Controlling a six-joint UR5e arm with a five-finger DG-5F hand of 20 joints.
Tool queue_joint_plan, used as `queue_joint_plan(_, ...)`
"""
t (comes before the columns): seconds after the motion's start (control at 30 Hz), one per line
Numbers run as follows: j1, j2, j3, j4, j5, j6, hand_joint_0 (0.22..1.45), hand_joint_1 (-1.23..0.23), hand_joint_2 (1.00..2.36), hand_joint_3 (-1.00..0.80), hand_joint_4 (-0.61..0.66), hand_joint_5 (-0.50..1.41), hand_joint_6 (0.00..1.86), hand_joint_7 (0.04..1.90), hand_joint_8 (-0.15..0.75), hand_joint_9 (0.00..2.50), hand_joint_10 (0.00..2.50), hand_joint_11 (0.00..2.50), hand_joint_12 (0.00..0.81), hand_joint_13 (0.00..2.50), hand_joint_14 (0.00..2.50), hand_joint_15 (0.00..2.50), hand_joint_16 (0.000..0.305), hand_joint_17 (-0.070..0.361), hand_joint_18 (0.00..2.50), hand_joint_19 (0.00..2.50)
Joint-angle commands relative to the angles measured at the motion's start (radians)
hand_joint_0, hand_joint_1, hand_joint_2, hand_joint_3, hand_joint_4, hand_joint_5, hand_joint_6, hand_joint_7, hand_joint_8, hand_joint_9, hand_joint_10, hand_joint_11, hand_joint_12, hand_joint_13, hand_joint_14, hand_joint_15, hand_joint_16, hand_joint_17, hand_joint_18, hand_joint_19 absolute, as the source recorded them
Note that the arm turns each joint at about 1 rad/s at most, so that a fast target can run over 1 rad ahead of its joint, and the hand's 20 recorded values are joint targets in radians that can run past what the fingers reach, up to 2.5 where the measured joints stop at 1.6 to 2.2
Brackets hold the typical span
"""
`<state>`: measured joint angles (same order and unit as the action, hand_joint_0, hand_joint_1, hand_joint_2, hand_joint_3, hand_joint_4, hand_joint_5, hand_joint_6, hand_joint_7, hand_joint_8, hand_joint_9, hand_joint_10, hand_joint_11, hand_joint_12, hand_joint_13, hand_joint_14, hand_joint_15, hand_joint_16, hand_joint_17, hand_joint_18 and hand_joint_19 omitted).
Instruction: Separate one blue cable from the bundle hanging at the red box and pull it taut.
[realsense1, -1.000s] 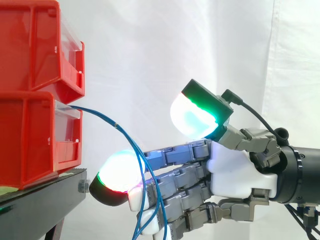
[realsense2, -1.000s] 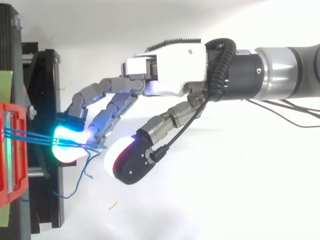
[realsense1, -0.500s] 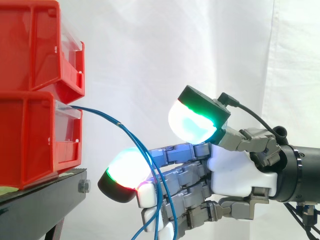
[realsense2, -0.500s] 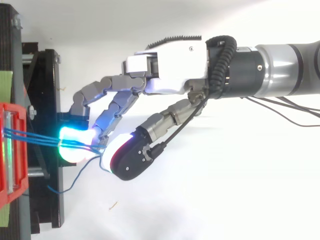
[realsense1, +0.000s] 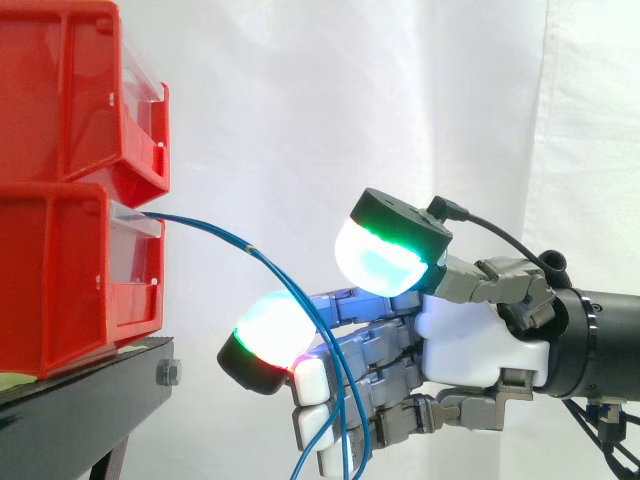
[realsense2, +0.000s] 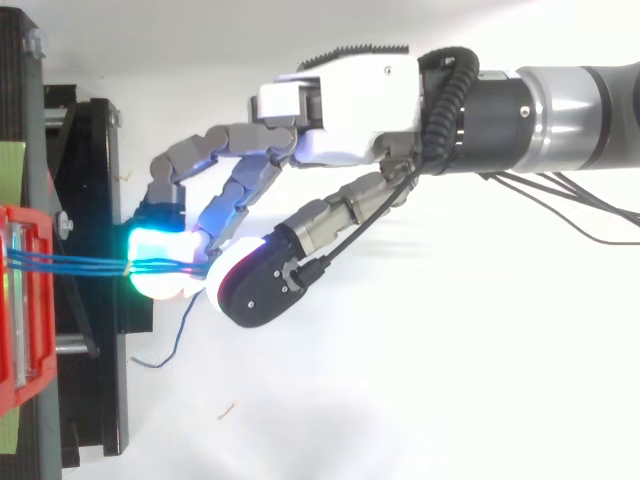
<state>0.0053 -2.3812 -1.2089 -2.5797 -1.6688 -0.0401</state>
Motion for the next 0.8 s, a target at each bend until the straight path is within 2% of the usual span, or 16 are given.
queue_joint_plan(0.0, -0.002, 0.002, 0.002, -0.004, 0.0, -0.009, 0.66, -0.62, 1.01, -0.33, 0.2, -0.12, 0.5, 1.18, 0.298, 0.85, 0.01, 0.41, 0.346, 0.87, 0.01, 0.39, 0.042, 0.094, 0.71, 0.46)
queue_joint_plan(0.17, -0.002, 0.016, 0.002, -0.005, 0.0, -0.032, 0.66, -0.64, 1.01, -0.34, 0.18, -0.12, 0.5, 1.24, 0.3, 0.85, 0.01, 0.44, 0.348, 0.87, 0.01, 0.39, 0.042, 0.095, 0.72, 0.47)
queue_joint_plan(0.37, 0.005, 0.027, 0.002, -0.017, 0.001, -0.043, 0.65, -0.66, 1.01, -0.36, 0.17, -0.12, 0.52, 1.29, 0.301, 0.86, 0.01, 0.48, 0.349, 0.89, 0.02, 0.41, 0.042, 0.095, 0.74, 0.48)
queue_joint_plan(0.53, 0.01, 0.027, 0.002, -0.023, 0.001, -0.041, 0.64, -0.69, 1.01, -0.36, 0.17, -0.14, 0.58, 1.23, 0.304, 0.88, 0.01, 0.51, 0.352, 0.92, 0.01, 0.42, 0.042, 0.094, 0.75, 0.47)
queue_joint_plan(0.77, 0.018, 0.027, 0.002, -0.022, 0.006, -0.041, 0.64, -0.77, 1.01, -0.35, 0.15, -0.19, 0.79, 1.02, 0.31, 0.91, 0.02, 0.64, 0.358, 0.98, 0.02, 0.47, 0.042, 0.094, 0.81, 0.49)
